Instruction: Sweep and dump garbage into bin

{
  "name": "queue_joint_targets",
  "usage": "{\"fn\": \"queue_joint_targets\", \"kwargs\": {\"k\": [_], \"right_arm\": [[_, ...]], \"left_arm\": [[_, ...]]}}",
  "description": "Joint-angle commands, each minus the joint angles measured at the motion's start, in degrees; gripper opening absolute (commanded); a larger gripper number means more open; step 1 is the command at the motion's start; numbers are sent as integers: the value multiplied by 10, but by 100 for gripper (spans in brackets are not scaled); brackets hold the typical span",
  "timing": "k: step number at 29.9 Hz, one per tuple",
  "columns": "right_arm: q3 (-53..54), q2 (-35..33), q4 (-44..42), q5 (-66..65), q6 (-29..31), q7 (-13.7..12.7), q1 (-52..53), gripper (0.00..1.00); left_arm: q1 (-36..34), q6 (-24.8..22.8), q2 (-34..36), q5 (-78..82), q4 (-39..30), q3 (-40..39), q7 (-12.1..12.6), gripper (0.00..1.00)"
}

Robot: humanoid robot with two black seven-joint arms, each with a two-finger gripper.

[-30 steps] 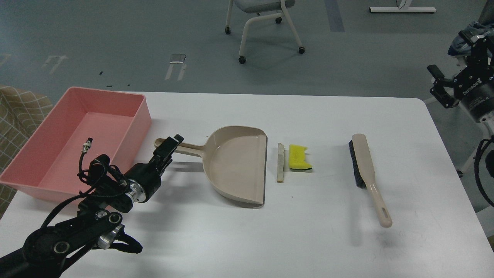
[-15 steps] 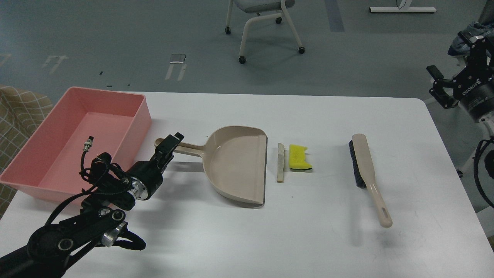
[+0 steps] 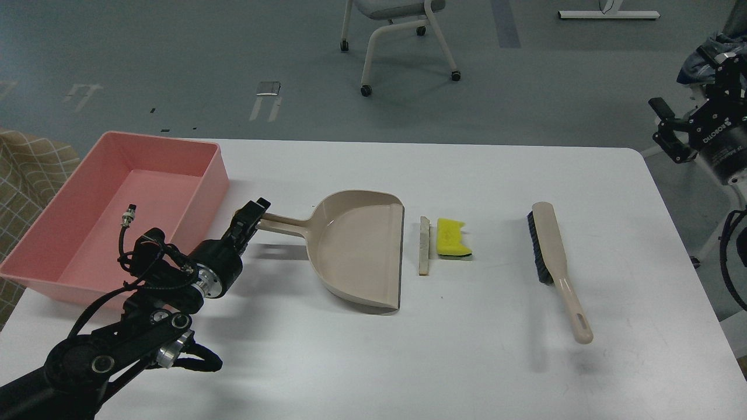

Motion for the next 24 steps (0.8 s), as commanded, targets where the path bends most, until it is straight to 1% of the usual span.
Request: {"fn": "queue_joint_targets", "kwargs": {"k": [1,2,4,5,6,8,17,24], "right_arm": [[0,0,-1,0,0,0,0,100],[0,0,-1,0,0,0,0,100],[0,0,-1,0,0,0,0,100],[0,0,-1,0,0,0,0,100],[0,0,-1,0,0,0,0,100],[0,0,-1,0,0,0,1,100],[0,-2,0,0,0,0,6,100],[0,-3,1,0,0,0,5,100]], "left_arm": [[1,-1,-1,-3,0,-1,2,34],[1,-1,-3,-3,0,-1,2,31],[0,-2,-6,-1,0,-1,2,18],[0,-2,-6,-1,0,-1,2,14],[0,-2,-6,-1,0,-1,2,5],[0,-3,-6,0,0,0,2,0],[-1,5,-7,1,0,-2,2,0],[-6,61,-25,3,0,-5,2,0]]}}
